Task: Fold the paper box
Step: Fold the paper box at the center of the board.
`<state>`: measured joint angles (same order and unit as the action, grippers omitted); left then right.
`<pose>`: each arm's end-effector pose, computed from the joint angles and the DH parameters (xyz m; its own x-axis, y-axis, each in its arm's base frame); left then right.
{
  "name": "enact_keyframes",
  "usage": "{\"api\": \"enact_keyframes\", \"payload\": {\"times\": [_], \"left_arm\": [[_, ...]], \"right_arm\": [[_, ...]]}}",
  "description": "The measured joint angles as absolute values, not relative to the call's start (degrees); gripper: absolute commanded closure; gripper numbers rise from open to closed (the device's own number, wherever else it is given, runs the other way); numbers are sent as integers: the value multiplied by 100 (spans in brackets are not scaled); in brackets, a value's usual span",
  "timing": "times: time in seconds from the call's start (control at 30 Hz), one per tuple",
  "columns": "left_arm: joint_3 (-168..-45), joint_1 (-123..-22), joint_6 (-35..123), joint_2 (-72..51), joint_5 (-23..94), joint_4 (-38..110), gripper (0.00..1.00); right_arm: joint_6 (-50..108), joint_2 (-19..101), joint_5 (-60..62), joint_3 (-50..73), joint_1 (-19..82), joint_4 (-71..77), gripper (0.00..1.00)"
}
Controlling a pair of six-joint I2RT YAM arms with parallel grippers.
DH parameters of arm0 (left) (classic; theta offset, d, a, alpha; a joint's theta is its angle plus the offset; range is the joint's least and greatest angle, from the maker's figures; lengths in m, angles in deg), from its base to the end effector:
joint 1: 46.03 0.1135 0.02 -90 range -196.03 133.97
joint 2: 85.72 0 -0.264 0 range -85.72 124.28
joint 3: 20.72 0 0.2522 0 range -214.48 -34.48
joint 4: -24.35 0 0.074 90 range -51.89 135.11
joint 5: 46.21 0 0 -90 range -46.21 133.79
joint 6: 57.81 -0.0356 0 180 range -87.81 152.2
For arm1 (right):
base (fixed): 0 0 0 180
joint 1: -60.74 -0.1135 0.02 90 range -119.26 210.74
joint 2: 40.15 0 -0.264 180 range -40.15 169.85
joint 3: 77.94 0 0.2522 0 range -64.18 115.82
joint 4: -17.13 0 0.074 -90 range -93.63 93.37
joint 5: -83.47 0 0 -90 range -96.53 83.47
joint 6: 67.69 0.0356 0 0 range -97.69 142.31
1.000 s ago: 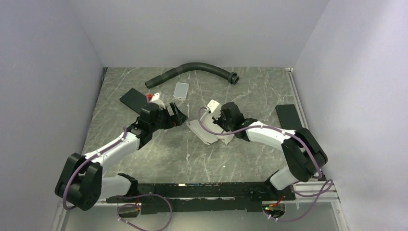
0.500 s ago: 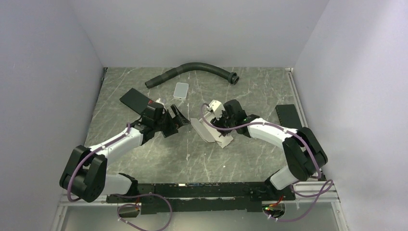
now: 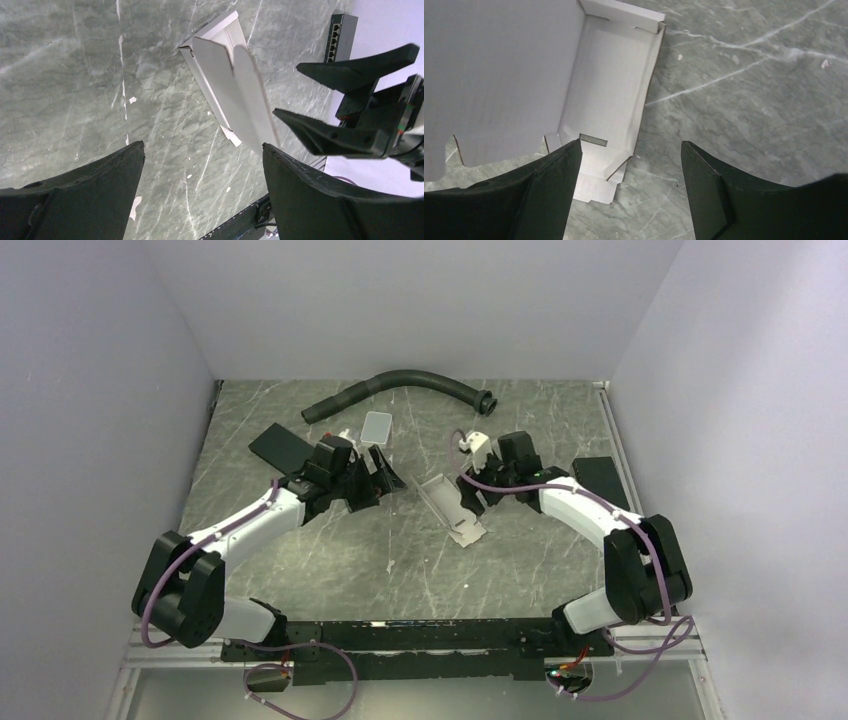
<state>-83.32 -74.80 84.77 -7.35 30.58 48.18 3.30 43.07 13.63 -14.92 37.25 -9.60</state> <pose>0.2531 -0.1483 0.2343 -0.8342 -0.4240 -0.3525 -0.0652 0.7107 -0.7005 0.2692 0.1304 0.2101 -0.4413 -0.5252 -0.7277 -0.7761 0.6304 0.0156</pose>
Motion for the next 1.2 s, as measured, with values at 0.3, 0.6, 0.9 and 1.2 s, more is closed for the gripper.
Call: {"api": "enact_keyframes", "payload": {"times": [0.3, 0.6, 0.9, 1.2], "left_arm": [[-8033, -7664, 8412, -877, 2910, 4442, 37], [-7644, -7677, 8600, -84, 3045, 4068, 56], [-8197, -7662, 8895, 1579, 2575, 2816, 58], [-9058, -7412, 9030, 2541, 2068, 2370, 60]], "right_arm": [[953, 4561, 1542, -1409, 4434, -667, 93], [1130, 5553, 1350, -994, 4348, -709, 99], [1202, 5780, 1645, -948, 4272, -1006, 100], [1476, 5853, 2209, -950, 4178, -1227, 100]]}}
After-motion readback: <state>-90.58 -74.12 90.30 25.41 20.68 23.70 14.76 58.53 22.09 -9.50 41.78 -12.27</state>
